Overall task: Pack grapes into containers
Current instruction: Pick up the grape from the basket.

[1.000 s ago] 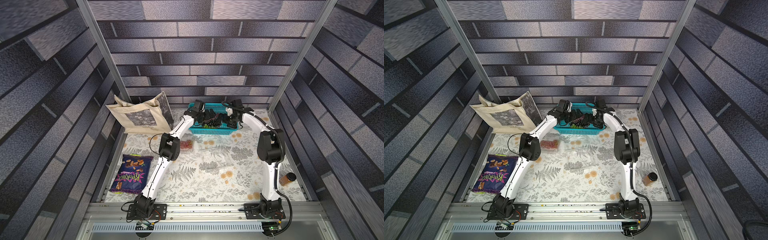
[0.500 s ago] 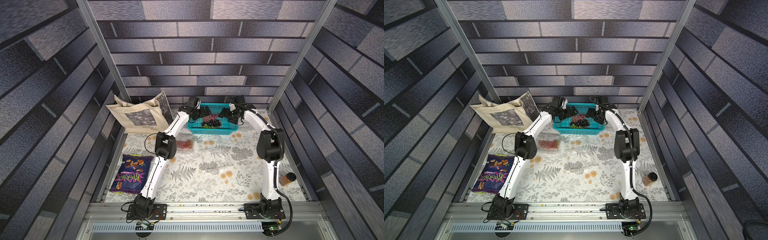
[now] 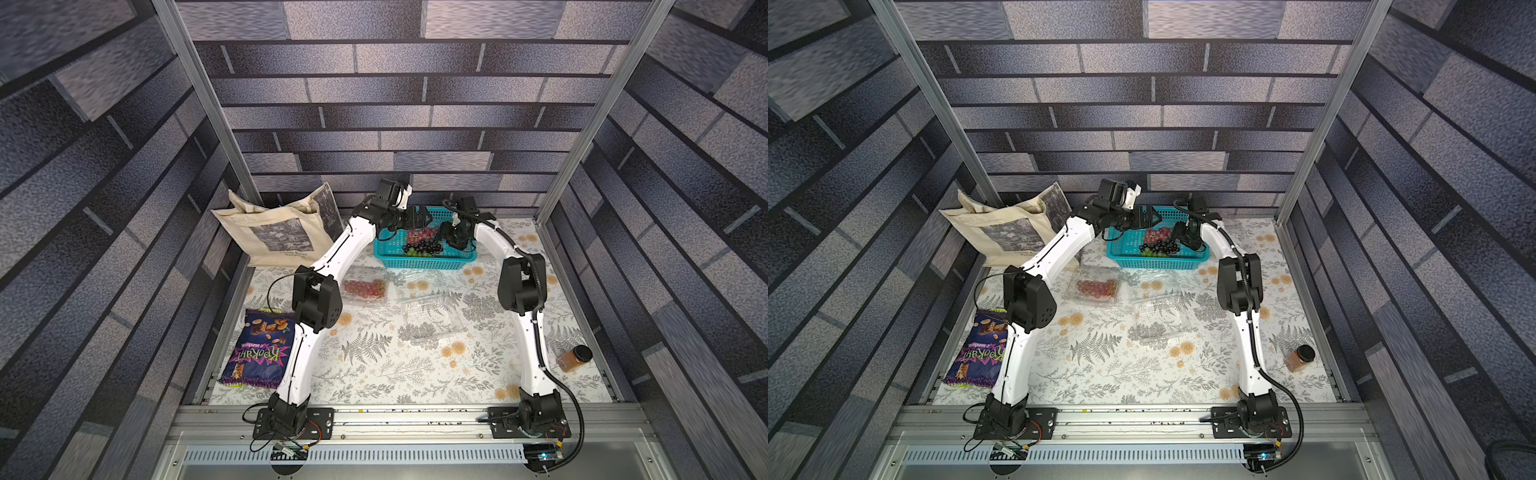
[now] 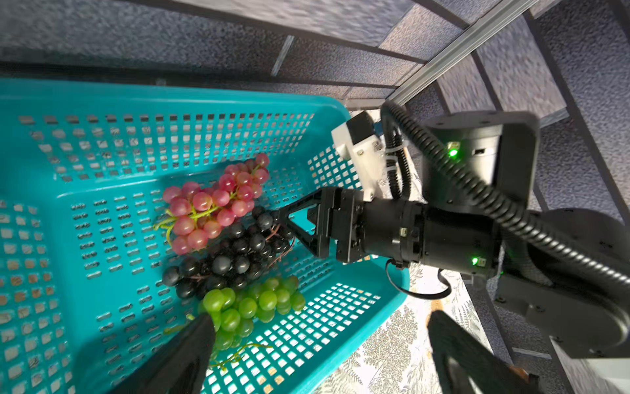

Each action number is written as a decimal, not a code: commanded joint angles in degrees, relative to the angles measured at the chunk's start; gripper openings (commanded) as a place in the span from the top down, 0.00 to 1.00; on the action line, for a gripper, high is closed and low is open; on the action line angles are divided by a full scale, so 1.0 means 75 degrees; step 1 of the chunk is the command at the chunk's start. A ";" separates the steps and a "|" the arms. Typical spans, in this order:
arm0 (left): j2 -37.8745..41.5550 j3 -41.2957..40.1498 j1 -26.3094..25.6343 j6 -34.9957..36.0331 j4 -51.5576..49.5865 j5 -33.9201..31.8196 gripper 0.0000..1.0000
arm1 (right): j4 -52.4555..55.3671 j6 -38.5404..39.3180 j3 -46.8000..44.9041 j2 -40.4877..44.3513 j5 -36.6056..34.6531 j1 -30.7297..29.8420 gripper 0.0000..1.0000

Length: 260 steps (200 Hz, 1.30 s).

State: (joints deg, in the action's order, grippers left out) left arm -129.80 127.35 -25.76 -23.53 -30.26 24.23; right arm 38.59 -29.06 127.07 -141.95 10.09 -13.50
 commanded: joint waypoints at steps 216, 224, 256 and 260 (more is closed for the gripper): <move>0.1307 -0.2363 0.0224 -0.0161 0.1538 0.0756 0.00 | -0.0985 -0.1721 0.0014 -0.0069 -0.0299 -0.0075 0.79; 0.1322 -0.2377 0.0218 -0.0158 0.1539 0.0754 0.00 | -0.1008 -0.1732 -0.0022 -0.0007 -0.0298 -0.0076 0.81; 0.1295 -0.2341 0.0146 -0.0167 0.1550 0.0753 0.00 | -0.1101 -0.1742 -0.0192 0.0202 -0.0326 -0.0081 0.81; 0.1281 -0.2323 0.0142 -0.0170 0.1547 0.0760 0.00 | -0.1111 -0.1745 -0.0220 0.0225 -0.0336 -0.0081 0.81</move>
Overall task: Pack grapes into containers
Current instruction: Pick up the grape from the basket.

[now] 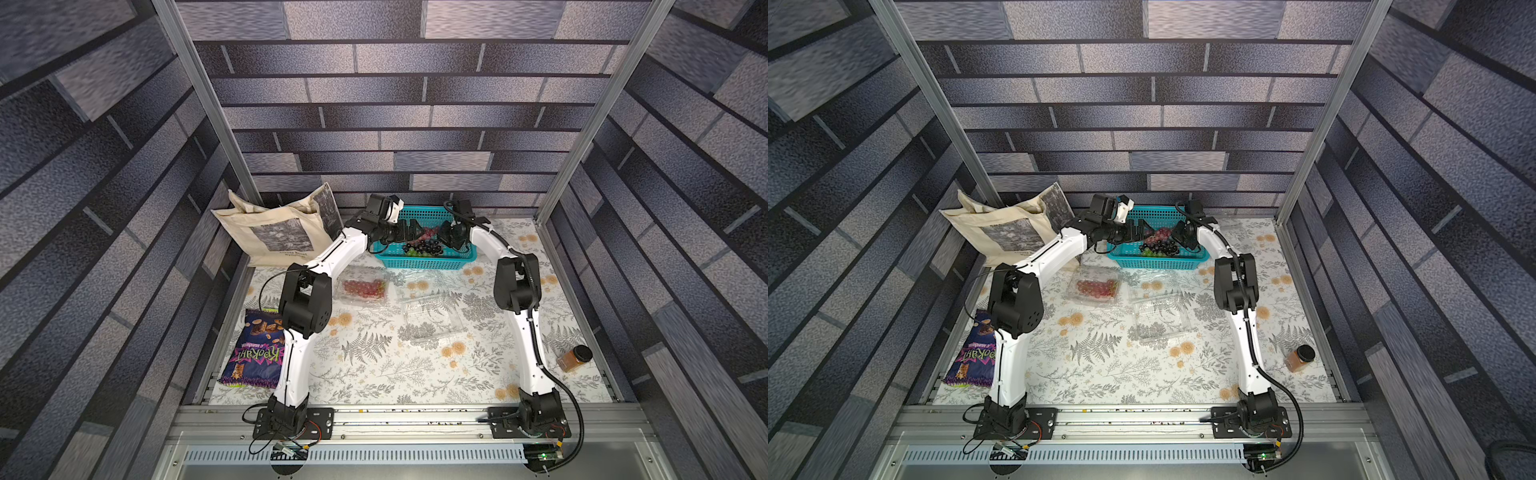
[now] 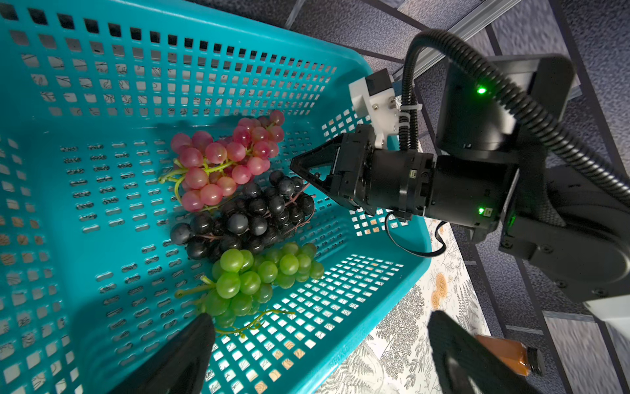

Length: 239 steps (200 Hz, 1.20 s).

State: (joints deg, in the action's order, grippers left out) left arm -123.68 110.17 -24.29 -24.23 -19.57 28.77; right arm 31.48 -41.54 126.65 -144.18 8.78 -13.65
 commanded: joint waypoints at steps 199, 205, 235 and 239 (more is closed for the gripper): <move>0.1554 -0.0412 0.0114 0.0359 -0.0405 -0.0350 0.00 | 0.0061 0.0408 -0.1152 0.2403 0.0023 -0.0056 1.00; 0.1636 -0.0464 0.0133 0.0351 -0.0451 -0.0362 0.00 | 0.0099 0.0424 -0.1219 0.2559 0.0047 -0.0065 1.00; 0.2252 -0.1260 0.0116 0.0184 -0.0137 -0.0500 0.00 | 0.0320 0.0526 -0.1562 0.3356 -0.0022 -0.0135 1.00; 0.2346 -0.1389 0.0100 0.0173 -0.0073 -0.0527 0.00 | 0.0351 0.0526 -0.1600 0.3450 -0.0022 -0.0138 1.00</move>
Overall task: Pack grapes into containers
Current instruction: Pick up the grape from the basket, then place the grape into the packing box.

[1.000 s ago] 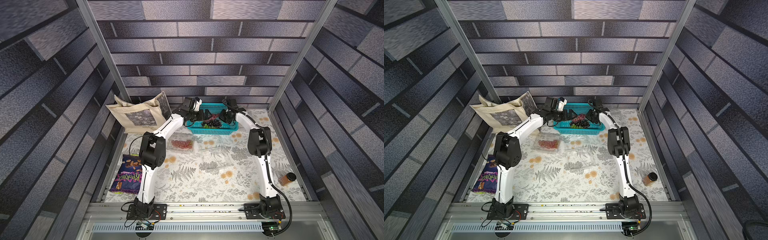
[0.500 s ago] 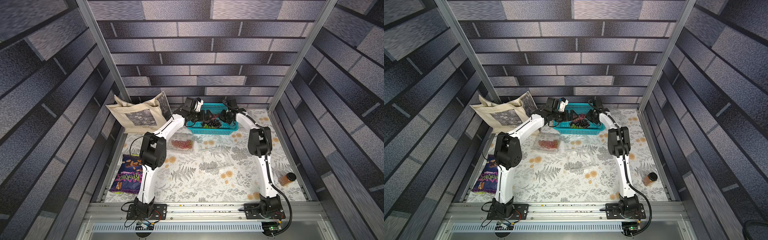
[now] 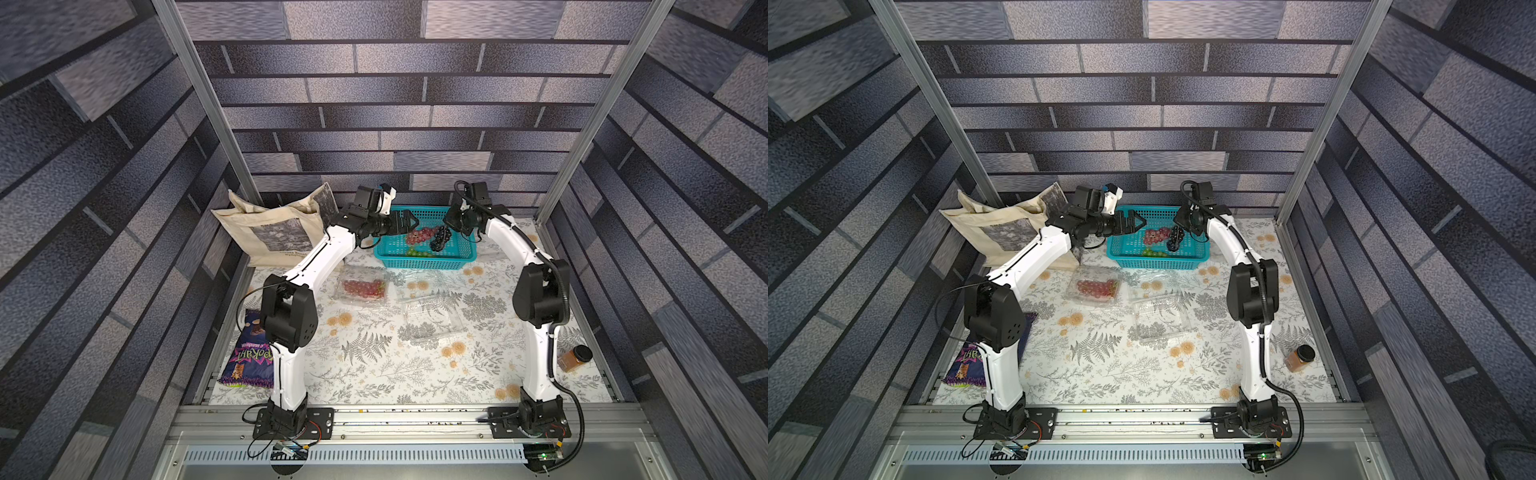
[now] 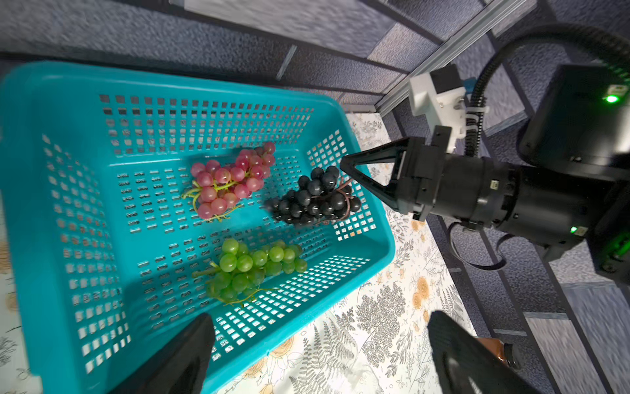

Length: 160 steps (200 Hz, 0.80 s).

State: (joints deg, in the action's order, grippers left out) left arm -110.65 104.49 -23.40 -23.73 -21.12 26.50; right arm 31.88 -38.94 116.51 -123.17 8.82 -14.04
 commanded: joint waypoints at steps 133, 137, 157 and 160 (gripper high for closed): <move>0.4552 -0.6364 -0.1112 -0.1308 0.3496 -0.1627 0.00 | 0.0510 -0.0022 -0.3036 0.4164 -0.0763 -0.1655 1.00; 0.4660 -0.6474 -0.1145 -0.1343 0.3488 -0.1697 0.00 | 0.0495 -0.0038 -0.3184 0.4277 -0.0757 -0.1716 1.00; 0.5156 -0.7027 -0.1222 -0.1416 0.3397 -0.1976 0.00 | 0.0543 -0.0099 -0.3800 0.4797 -0.0794 -0.1948 1.00; 0.5226 -0.7086 -0.1224 -0.1412 0.3332 -0.2004 0.00 | 0.0553 -0.0110 -0.3888 0.4868 -0.0796 -0.1987 1.00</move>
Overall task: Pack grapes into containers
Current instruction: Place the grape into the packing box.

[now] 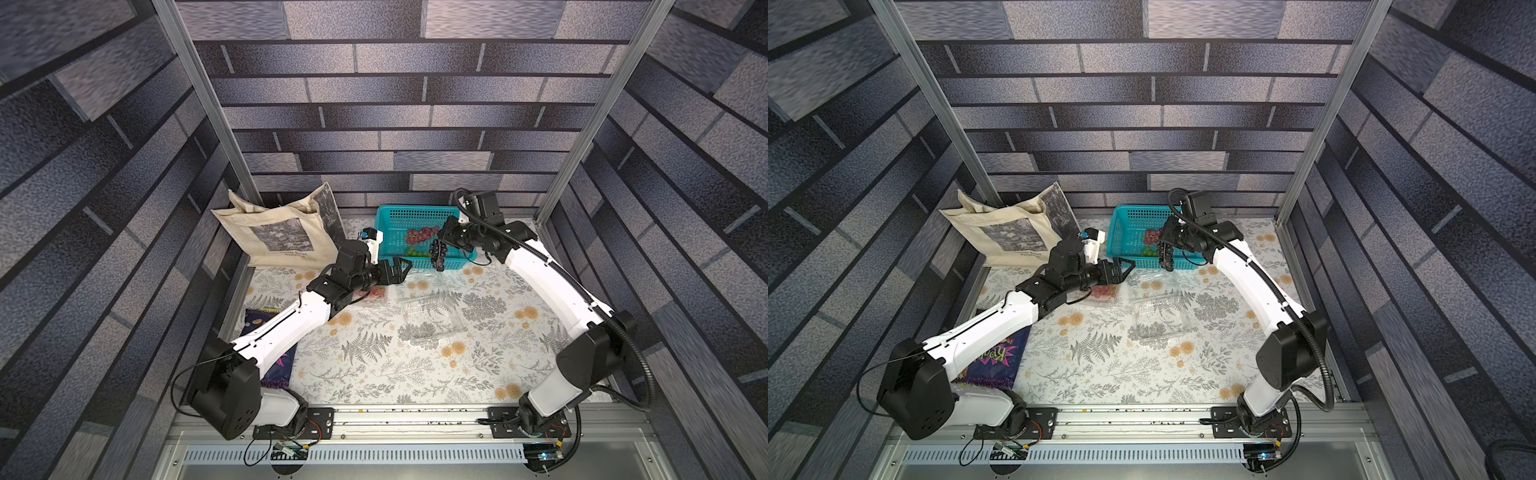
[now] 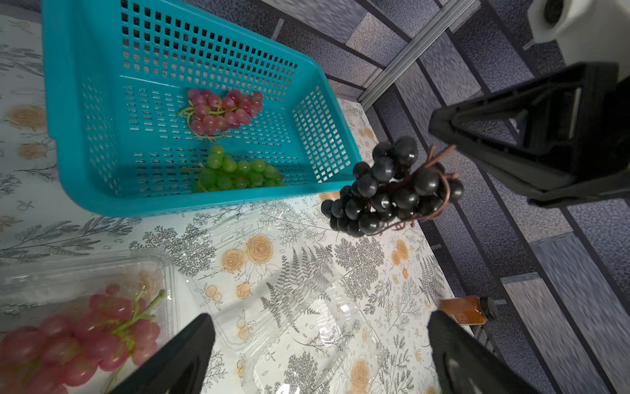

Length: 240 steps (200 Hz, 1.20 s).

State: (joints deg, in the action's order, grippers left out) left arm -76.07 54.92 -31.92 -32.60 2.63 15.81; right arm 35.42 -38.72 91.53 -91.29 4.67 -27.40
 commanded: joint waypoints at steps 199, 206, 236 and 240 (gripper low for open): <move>0.1735 -0.2346 -0.0477 -0.0551 0.0889 -0.1084 0.00 | -0.1831 -0.1299 -0.4750 0.1841 -0.0727 -0.2359 1.00; 0.1760 -0.2415 -0.0587 -0.0528 0.0925 -0.1104 0.00 | -0.1851 -0.1303 -0.4852 0.1808 -0.0817 -0.2359 1.00; 0.1944 -0.2531 -0.1267 -0.0087 0.0938 -0.1519 0.00 | -0.1881 -0.1105 -0.5087 0.1571 -0.1251 -0.2359 1.00; 0.1960 -0.2524 -0.1397 -0.0012 0.0917 -0.1629 0.00 | -0.1875 -0.1061 -0.5099 0.1525 -0.1321 -0.2359 1.00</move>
State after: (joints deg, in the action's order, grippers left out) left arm -63.77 36.60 -38.52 -35.31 7.53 6.72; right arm 23.59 -47.00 54.19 -78.35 -0.91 -44.88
